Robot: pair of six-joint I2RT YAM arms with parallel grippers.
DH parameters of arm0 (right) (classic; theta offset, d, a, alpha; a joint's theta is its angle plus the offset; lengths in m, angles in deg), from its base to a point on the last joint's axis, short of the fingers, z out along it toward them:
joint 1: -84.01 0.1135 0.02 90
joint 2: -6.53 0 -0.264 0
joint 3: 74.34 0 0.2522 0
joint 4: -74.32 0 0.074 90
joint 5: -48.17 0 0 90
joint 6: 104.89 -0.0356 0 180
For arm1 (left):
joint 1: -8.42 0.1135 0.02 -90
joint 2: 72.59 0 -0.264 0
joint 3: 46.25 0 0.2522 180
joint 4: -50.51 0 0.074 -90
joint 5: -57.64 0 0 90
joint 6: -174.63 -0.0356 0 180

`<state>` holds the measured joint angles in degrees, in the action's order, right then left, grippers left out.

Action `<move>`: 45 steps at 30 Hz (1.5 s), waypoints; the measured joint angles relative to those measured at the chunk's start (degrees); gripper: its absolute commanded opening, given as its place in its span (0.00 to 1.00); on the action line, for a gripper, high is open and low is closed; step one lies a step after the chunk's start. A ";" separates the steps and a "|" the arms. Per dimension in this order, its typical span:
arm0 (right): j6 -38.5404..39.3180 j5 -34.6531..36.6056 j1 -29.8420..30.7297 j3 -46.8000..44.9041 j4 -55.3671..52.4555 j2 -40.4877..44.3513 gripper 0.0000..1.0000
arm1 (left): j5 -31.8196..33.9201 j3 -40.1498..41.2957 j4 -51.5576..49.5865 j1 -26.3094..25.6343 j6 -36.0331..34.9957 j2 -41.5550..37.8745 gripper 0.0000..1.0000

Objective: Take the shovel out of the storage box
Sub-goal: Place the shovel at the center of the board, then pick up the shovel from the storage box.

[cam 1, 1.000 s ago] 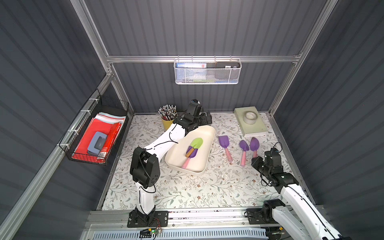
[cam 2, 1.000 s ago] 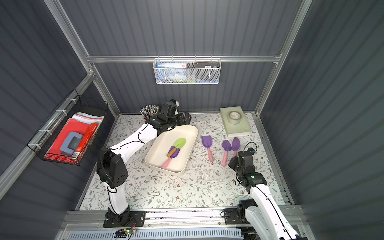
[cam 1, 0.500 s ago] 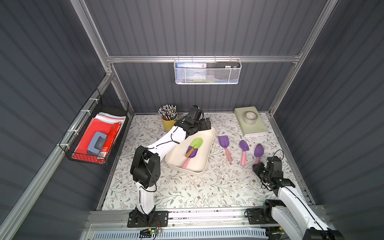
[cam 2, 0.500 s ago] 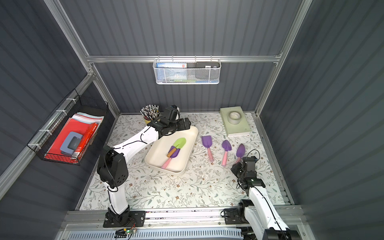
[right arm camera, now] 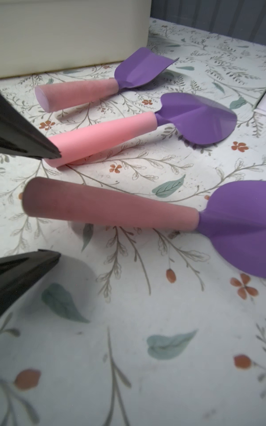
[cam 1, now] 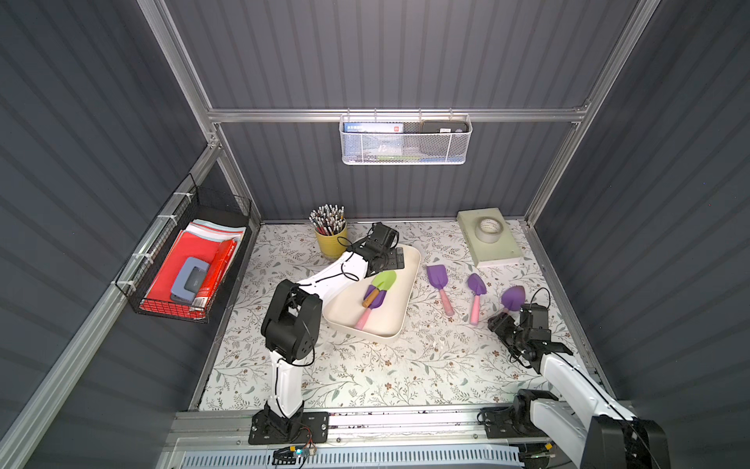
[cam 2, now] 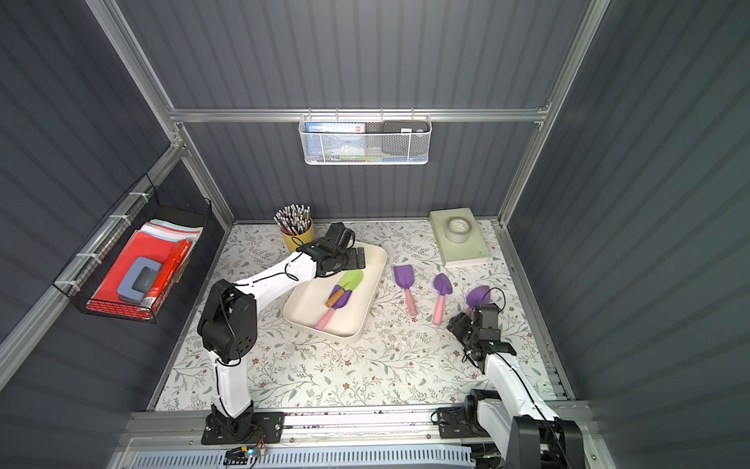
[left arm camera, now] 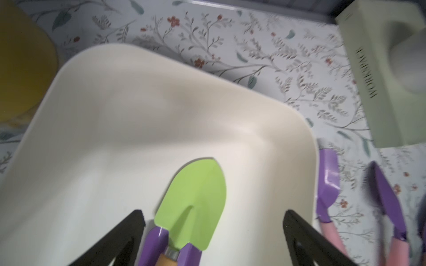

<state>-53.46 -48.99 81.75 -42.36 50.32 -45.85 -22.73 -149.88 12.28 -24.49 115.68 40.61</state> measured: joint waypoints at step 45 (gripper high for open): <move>0.66 0.94 0.00 6.38 -9.05 11.98 0.71 | -2.16 -5.77 -1.64 -0.07 -16.44 13.99 0.99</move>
<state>-52.81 -48.05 81.75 -35.97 41.27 -33.87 -24.90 -155.65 10.64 -24.56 99.24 54.60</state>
